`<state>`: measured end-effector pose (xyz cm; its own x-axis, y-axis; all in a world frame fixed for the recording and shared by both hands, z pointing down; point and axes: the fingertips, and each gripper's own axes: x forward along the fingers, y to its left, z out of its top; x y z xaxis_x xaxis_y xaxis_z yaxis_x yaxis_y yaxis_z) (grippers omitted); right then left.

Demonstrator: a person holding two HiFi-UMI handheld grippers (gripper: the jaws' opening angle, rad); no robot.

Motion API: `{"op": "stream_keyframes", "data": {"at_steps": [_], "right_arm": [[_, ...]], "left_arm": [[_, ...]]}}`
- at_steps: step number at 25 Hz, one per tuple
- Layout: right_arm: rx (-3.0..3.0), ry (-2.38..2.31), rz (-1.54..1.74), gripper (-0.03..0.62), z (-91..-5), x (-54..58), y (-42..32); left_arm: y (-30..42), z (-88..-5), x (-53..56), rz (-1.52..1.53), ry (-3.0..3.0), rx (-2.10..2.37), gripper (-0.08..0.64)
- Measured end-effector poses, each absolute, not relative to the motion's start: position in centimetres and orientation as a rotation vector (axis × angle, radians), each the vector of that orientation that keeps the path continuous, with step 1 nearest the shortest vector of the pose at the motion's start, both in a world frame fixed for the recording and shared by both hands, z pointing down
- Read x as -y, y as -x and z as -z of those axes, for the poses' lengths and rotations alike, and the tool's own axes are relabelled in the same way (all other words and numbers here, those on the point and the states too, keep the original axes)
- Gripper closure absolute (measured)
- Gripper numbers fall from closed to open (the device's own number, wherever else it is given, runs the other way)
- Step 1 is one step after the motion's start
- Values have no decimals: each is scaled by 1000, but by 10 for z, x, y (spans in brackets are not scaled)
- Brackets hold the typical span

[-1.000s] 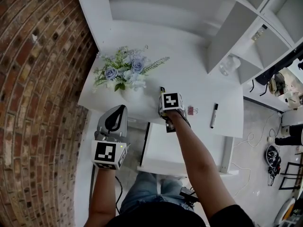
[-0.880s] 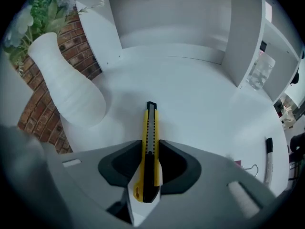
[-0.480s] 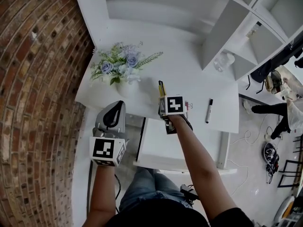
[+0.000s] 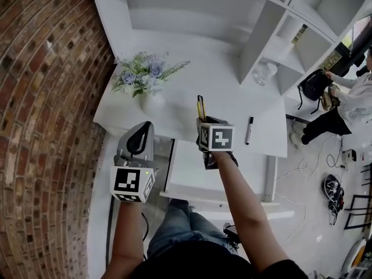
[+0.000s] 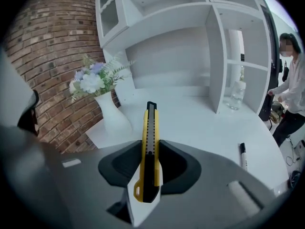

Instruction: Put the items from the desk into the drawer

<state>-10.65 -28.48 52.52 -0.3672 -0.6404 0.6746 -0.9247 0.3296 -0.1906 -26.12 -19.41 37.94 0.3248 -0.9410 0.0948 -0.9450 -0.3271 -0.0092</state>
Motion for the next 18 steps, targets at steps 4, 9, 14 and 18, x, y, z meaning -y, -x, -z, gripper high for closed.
{"op": "stream_keyframes", "data": {"at_steps": [4, 9, 14, 18], "right_arm": [[2192, -1394, -741, 466, -499, 259, 104], [2255, -1401, -697, 466, -477, 227, 100], [2271, -1409, -691, 466, -471, 202, 93], [2268, -1403, -730, 466, -476, 182, 89]], "left_arm": [[257, -365, 180, -111, -2539, 1809, 560], [252, -355, 166, -82, -2554, 1821, 561], [246, -349, 150, -72, -2558, 1830, 561], [240, -350, 138, -86, -2564, 1825, 561]]}}
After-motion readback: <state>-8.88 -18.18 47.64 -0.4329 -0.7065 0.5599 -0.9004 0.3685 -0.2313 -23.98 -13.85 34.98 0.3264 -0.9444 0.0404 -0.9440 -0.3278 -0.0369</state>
